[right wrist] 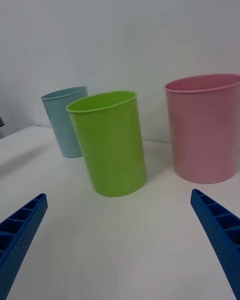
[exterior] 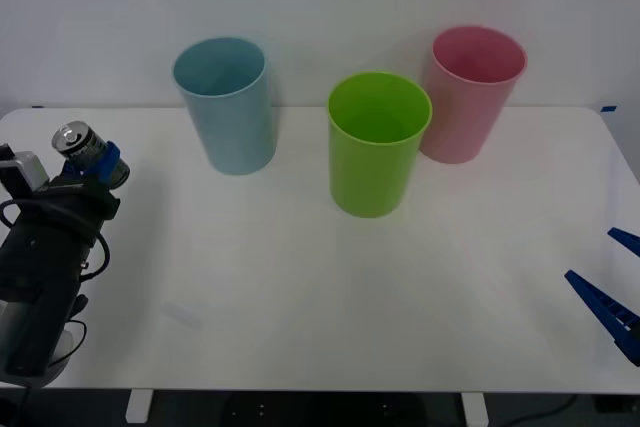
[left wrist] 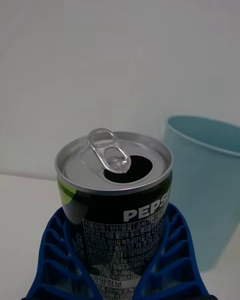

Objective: Grasp the object on the table and drop it into the matching bin: aluminum can to the light blue bin, PET bottle to the pink bin.

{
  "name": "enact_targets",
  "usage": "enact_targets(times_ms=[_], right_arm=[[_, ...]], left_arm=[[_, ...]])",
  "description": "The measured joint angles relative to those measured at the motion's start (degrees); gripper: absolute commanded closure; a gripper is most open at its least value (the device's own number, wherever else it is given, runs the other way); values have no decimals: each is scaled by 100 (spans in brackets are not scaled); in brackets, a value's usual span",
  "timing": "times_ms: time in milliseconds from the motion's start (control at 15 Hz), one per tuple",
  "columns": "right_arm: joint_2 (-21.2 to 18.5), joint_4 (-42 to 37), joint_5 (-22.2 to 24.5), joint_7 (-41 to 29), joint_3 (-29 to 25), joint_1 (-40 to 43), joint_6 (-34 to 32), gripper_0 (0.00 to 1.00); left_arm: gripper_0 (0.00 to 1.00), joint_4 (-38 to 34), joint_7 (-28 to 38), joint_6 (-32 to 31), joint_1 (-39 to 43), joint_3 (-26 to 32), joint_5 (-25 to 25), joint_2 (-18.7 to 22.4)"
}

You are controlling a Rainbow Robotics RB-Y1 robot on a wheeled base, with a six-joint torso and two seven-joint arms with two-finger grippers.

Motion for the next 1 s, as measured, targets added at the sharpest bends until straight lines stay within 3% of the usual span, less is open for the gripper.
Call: enact_targets(times_ms=[400,1000], right_arm=[[0,0,0,0,0,0,0,0],[0,0,0,0,0,0,0,0]], left_arm=[[100,-730,0,9,-4,-13,95,18],[100,-463,9,858,-1200,-704,114,506]])
